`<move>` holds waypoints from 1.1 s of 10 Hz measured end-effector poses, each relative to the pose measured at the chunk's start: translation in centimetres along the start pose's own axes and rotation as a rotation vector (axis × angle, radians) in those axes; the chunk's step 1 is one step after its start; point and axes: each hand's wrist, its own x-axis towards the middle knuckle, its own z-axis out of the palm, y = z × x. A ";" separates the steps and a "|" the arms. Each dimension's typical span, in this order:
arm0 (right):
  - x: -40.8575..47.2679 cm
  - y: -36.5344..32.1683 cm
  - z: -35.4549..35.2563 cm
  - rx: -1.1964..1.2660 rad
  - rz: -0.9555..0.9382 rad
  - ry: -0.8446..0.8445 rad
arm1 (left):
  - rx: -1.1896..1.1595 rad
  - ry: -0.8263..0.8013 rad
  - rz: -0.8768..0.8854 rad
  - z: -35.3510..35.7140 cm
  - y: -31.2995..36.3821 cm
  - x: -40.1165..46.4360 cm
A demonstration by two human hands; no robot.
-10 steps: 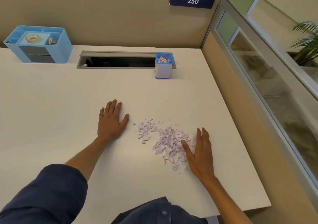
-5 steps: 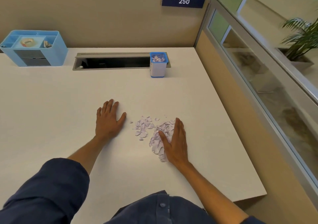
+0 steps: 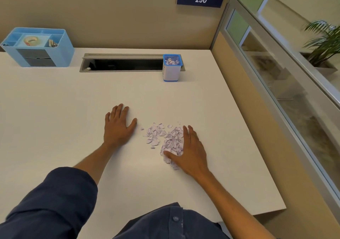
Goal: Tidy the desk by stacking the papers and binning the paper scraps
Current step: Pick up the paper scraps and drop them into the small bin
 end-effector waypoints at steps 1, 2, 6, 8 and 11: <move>0.5 -0.2 -1.7 -0.163 -0.054 -0.053 | 0.002 0.003 0.002 0.0 -0.1 0.0; 1.9 -1.2 -3.0 -0.362 -0.162 -0.156 | -0.005 0.003 0.010 0.0 -0.1 0.0; 4.7 -2.9 -2.0 -0.433 -0.331 -0.172 | -0.018 0.001 0.010 0.1 -0.1 -0.1; 5.1 -2.0 -4.3 0.150 -0.122 -0.163 | -0.005 -0.021 0.016 -0.1 -0.1 0.3; 7.5 -0.3 -7.4 0.578 -0.031 -0.107 | 0.058 -0.048 0.078 -0.2 0.8 3.4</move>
